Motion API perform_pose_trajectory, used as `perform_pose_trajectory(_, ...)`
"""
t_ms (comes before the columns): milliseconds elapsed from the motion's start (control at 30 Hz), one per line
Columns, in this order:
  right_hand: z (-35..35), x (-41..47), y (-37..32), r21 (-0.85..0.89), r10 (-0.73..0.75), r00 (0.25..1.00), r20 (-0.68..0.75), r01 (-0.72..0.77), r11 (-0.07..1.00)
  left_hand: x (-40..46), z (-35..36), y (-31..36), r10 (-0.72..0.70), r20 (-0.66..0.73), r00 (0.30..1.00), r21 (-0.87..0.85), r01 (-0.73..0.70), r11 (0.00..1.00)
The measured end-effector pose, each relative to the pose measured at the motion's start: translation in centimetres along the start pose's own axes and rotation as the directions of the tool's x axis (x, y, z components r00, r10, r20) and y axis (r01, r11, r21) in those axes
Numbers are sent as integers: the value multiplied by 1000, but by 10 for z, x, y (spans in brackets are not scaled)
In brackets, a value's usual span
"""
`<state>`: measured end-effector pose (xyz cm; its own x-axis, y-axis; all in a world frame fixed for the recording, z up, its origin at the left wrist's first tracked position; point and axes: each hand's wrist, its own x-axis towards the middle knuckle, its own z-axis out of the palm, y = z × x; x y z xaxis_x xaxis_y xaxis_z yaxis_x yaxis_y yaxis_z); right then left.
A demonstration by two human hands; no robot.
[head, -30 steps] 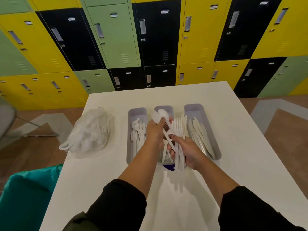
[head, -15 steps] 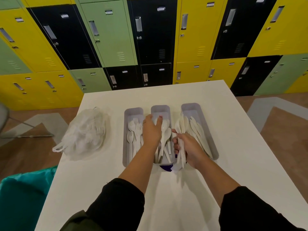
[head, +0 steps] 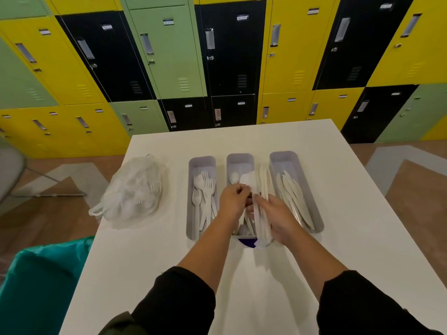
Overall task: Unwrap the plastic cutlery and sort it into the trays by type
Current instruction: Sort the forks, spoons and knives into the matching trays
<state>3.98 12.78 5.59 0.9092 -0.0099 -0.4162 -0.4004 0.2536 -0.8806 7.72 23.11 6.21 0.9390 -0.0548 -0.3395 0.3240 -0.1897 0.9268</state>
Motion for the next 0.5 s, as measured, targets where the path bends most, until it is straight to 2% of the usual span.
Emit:
perform_pose_trajectory(67, 3, 0, 0, 56, 28, 1000, -6, -28, 998, 0, -5, -1, -20, -10, 1000, -7, 20, 1000)
perform_pose_trajectory(167, 6, 4, 4, -15, -13, 997, -82, 12, 1000, -6, -6, 1, -49, 81, 995, -55, 54, 997)
perform_pose_trajectory(300, 14, 11, 7, -54, -49, 986, -157, 41, 998, -12, -6, -1, 5, 93, 996, 28, -8, 1000)
perform_pose_trajectory(367, 18, 12, 6, -39, -52, 985, -162, 46, 998, -8, -11, -4, 5, 62, 998, -24, -4, 1000)
perform_pose_trajectory(500, 21, 14, 6, -28, -41, 986, -163, 37, 999, -4, -19, -3, -99, 62, 993, -188, 109, 976)
